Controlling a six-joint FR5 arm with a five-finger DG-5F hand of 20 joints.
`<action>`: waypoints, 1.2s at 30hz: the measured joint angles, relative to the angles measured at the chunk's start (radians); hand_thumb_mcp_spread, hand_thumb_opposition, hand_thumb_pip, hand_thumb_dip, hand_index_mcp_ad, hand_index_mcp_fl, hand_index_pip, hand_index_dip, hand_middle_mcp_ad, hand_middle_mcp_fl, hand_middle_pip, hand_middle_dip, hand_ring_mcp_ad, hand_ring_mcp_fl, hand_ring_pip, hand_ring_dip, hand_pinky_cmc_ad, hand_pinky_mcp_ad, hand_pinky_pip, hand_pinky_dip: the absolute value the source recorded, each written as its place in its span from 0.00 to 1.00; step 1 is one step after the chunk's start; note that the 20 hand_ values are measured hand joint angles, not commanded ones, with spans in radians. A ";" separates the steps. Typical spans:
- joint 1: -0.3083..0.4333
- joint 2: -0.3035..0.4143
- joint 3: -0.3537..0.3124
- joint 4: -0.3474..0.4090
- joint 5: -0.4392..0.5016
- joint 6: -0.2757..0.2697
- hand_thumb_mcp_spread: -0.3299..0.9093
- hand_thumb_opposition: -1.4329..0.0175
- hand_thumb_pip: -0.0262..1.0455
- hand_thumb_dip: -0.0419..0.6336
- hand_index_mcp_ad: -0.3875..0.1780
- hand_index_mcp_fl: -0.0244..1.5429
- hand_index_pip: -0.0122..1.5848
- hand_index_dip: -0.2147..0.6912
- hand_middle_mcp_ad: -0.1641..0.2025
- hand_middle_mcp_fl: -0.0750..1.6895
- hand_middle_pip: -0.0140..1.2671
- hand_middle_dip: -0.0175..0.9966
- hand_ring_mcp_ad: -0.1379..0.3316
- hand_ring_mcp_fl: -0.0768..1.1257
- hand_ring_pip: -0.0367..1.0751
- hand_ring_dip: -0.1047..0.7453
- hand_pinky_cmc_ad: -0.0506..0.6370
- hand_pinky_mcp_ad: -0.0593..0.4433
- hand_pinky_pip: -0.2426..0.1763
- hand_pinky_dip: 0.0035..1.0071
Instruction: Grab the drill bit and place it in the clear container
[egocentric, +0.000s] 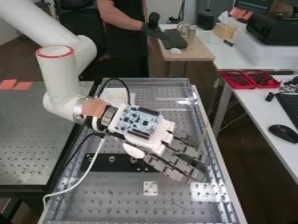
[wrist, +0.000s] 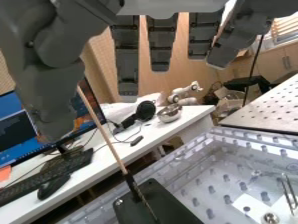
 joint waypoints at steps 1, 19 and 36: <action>0.000 -0.011 0.007 -0.005 0.000 0.001 0.52 0.50 0.55 0.35 0.56 0.15 0.53 0.38 0.62 0.10 0.10 0.19 0.67 0.06 0.11 0.11 0.55 0.38 0.34 0.29; -0.010 -0.102 0.053 -0.032 0.033 0.013 0.59 0.46 0.58 0.36 0.55 0.27 0.70 0.33 0.61 0.15 0.10 0.19 0.67 0.06 0.11 0.11 0.53 0.38 0.34 0.20; -0.001 -0.097 0.047 -0.030 0.003 0.094 0.65 0.42 0.57 0.38 0.50 0.07 0.85 0.54 0.62 0.14 0.10 0.20 0.68 0.06 0.11 0.11 0.53 0.38 0.36 0.17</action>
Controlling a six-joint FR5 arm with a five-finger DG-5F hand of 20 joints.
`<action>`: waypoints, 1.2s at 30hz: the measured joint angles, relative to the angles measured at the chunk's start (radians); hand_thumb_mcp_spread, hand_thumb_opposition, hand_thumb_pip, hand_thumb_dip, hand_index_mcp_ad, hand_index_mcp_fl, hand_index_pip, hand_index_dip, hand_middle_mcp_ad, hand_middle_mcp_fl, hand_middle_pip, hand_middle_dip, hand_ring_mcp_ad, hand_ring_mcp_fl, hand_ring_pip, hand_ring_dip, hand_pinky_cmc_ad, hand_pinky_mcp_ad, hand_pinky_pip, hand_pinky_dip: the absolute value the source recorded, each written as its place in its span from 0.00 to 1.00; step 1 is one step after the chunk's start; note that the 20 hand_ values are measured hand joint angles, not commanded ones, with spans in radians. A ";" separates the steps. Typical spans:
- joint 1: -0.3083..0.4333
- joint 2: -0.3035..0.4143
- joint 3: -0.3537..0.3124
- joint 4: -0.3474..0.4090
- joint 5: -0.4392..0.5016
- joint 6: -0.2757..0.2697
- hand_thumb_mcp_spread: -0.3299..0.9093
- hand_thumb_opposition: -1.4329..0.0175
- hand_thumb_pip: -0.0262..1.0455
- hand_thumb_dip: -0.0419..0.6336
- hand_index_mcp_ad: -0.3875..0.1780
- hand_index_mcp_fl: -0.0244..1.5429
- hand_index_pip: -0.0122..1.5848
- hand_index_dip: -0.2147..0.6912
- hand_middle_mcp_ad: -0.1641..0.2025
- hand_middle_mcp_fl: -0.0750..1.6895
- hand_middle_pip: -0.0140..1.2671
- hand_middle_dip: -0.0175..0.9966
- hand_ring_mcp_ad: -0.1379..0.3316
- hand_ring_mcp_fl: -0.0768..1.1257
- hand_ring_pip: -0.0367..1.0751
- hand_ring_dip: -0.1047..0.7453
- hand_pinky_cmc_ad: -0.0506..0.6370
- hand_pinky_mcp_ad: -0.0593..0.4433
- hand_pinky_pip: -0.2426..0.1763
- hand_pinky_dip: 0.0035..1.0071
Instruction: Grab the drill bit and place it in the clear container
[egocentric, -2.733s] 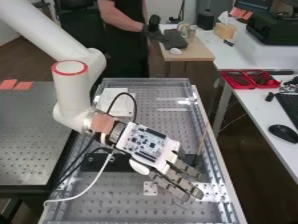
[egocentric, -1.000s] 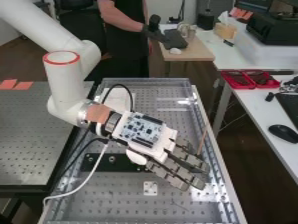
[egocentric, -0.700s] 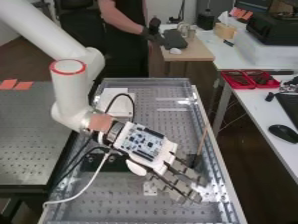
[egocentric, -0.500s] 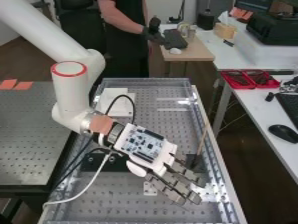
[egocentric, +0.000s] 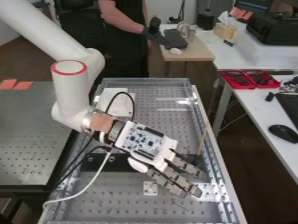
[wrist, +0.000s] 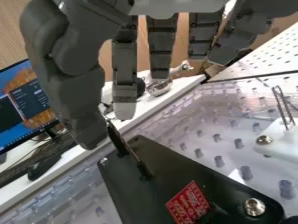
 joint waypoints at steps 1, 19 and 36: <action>0.001 -0.001 0.000 0.002 0.002 0.000 0.65 0.42 0.56 0.37 0.50 0.07 0.85 0.56 0.62 0.14 0.10 0.21 0.68 0.06 0.11 0.11 0.53 0.38 0.36 0.17; 0.001 -0.017 0.014 0.009 0.012 -0.018 0.67 0.42 0.54 0.39 0.50 0.24 0.87 0.58 0.62 0.16 0.10 0.21 0.68 0.06 0.12 0.11 0.53 0.38 0.36 0.17; -0.001 -0.016 0.011 0.009 0.008 -0.010 0.68 0.41 0.53 0.41 0.48 0.28 0.79 0.46 0.59 0.18 0.10 0.22 0.67 0.08 0.12 0.12 0.53 0.38 0.36 0.17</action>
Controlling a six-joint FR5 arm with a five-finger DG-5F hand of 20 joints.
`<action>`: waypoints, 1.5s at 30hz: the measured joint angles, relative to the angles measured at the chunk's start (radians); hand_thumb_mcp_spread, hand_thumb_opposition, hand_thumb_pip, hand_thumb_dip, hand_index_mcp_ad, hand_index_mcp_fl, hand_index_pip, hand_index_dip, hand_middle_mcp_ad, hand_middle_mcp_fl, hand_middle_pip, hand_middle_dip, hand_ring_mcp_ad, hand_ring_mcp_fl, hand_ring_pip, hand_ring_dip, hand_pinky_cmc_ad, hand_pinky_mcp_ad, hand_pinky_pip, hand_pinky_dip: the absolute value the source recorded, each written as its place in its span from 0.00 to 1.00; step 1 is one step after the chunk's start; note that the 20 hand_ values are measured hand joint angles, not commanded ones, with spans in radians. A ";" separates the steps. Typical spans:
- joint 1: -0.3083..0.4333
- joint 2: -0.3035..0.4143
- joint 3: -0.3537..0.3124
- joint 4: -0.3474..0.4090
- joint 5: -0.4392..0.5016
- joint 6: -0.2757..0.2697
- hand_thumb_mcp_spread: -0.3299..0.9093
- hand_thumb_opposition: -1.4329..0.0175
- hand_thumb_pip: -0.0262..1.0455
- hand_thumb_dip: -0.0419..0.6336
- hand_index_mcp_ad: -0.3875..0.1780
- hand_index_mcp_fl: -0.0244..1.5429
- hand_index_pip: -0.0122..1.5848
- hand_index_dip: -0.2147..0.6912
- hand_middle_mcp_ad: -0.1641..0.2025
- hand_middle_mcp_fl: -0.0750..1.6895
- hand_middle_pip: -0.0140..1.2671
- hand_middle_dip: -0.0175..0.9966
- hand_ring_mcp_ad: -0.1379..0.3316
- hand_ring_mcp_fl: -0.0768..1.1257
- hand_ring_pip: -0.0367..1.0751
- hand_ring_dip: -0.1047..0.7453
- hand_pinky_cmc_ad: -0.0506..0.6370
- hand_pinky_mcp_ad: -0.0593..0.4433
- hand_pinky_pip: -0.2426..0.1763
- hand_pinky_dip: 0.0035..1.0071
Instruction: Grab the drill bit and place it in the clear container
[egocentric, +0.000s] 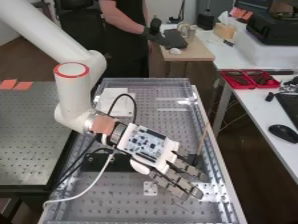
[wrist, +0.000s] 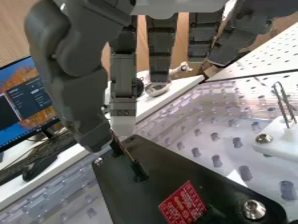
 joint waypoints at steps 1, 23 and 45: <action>0.000 0.000 0.000 0.001 -0.001 -0.001 0.68 0.41 0.53 0.42 0.47 0.30 0.79 0.44 0.59 0.18 0.10 0.22 0.67 0.07 0.12 0.12 0.53 0.38 0.36 0.17; 0.004 0.004 -0.019 0.061 0.023 -0.010 0.76 0.34 0.47 0.41 0.45 0.48 0.75 0.41 0.59 0.24 0.10 0.22 0.66 0.12 0.12 0.13 0.53 0.38 0.37 0.17; 0.012 0.094 -0.024 0.069 0.020 -0.046 0.80 0.32 0.43 0.41 0.45 0.54 0.70 0.40 0.59 0.27 0.10 0.22 0.64 0.14 0.12 0.13 0.55 0.38 0.39 0.18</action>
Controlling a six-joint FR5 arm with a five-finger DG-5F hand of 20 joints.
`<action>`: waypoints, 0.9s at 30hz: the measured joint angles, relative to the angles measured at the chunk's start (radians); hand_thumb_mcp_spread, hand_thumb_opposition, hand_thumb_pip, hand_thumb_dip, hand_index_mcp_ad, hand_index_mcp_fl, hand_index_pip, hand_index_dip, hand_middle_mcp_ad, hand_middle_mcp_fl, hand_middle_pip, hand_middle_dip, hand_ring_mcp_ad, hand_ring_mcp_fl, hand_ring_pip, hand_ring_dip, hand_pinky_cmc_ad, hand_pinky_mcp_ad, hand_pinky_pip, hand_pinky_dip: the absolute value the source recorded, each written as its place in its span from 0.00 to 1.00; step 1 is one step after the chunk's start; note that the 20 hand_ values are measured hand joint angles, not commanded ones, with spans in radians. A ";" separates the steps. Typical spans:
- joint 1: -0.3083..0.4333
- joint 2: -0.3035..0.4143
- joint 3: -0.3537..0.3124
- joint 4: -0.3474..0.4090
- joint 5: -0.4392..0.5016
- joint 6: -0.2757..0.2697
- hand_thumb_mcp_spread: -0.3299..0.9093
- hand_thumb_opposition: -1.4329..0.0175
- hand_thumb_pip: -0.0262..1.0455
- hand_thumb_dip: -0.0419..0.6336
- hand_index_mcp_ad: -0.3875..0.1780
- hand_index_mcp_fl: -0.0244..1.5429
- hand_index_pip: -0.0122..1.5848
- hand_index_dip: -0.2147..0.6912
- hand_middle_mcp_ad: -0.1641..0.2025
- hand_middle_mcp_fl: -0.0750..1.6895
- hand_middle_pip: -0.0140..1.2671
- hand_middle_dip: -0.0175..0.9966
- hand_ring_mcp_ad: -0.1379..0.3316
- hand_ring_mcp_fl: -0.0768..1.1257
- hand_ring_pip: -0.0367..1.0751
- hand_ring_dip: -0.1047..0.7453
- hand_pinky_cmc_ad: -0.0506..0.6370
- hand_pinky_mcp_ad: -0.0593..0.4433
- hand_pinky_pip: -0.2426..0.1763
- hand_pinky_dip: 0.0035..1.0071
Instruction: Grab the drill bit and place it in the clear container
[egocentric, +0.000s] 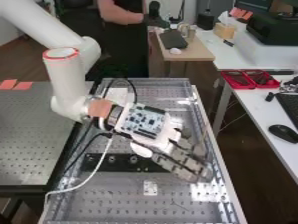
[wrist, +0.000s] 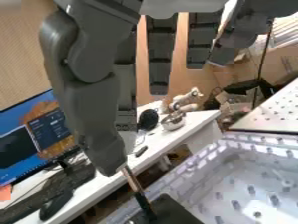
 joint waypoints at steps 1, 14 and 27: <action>0.003 0.012 -0.003 0.000 0.000 -0.008 0.80 0.32 0.43 0.41 0.45 0.56 0.69 0.40 0.59 0.27 0.10 0.22 0.64 0.14 0.13 0.13 0.54 0.38 0.39 0.18; 0.071 0.191 -0.081 0.007 -0.035 -0.077 0.79 0.31 0.43 0.41 0.45 0.58 0.65 0.41 0.59 0.27 0.10 0.22 0.64 0.14 0.14 0.13 0.54 0.39 0.39 0.18; 0.160 0.245 -0.124 0.029 -0.155 -0.073 0.80 0.29 0.43 0.41 0.45 0.60 0.62 0.44 0.59 0.27 0.10 0.22 0.64 0.14 0.13 0.13 0.54 0.38 0.40 0.18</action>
